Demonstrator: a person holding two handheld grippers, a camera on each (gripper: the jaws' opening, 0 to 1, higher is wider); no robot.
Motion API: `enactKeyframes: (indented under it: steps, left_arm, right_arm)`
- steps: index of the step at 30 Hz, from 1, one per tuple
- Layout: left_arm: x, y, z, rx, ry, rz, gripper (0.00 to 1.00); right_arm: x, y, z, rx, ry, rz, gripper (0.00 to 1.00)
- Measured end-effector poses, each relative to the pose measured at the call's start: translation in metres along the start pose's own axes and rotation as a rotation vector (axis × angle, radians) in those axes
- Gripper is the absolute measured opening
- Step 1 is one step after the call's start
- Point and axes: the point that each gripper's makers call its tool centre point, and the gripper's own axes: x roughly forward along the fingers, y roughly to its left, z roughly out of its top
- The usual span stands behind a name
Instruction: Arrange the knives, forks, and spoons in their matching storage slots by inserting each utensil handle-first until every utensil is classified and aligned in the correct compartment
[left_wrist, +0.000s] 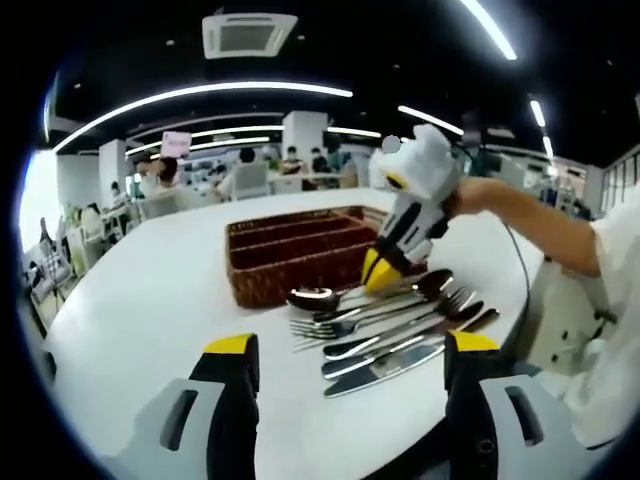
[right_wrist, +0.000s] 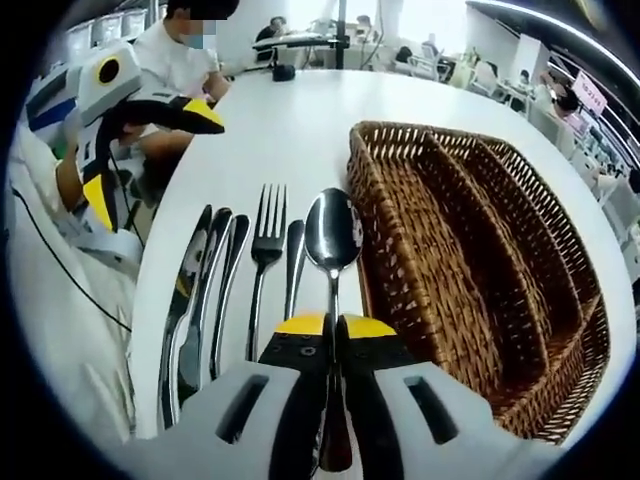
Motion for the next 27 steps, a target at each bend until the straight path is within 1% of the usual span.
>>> enactKeyframes:
  steps: [2, 6, 9, 12, 14, 20, 24, 25, 27]
  left_arm:
    - [0.000, 0.000, -0.001, 0.003, 0.003, -0.001, 0.75]
    - [0.001, 0.000, 0.000, 0.006, 0.005, -0.006, 0.74]
    - [0.001, 0.000, -0.001, 0.007, 0.008, -0.006, 0.74]
    - [0.000, 0.000, -0.001, 0.007, 0.006, -0.005, 0.73]
    - [0.000, 0.000, -0.001, 0.008, 0.007, -0.004, 0.73]
    - [0.002, 0.001, -0.001, 0.010, 0.009, -0.008, 0.73]
    - [0.003, 0.000, 0.000, 0.012, 0.007, -0.011, 0.73]
    - [0.003, 0.000, 0.000, 0.014, 0.008, -0.012, 0.73]
    - [0.003, 0.001, 0.000, 0.015, 0.010, -0.011, 0.73]
  right_arm:
    - [0.002, -0.002, -0.001, -0.002, 0.021, 0.016, 0.02]
    - [0.002, -0.005, 0.003, 0.001, 0.030, 0.033, 0.02]
    - [0.002, -0.004, 0.002, 0.003, 0.034, 0.062, 0.02]
    - [0.000, -0.002, 0.002, -0.001, 0.033, 0.068, 0.01]
    - [-0.002, 0.000, 0.003, 0.000, 0.028, 0.079, 0.01]
    - [-0.008, 0.002, 0.007, -0.025, 0.009, 0.072, 0.01]
    - [-0.013, 0.003, 0.010, -0.022, -0.003, 0.079, 0.01]
    - [-0.014, 0.002, 0.013, -0.021, -0.018, 0.075, 0.01]
    - [-0.017, 0.003, 0.013, -0.018, -0.015, 0.081, 0.01]
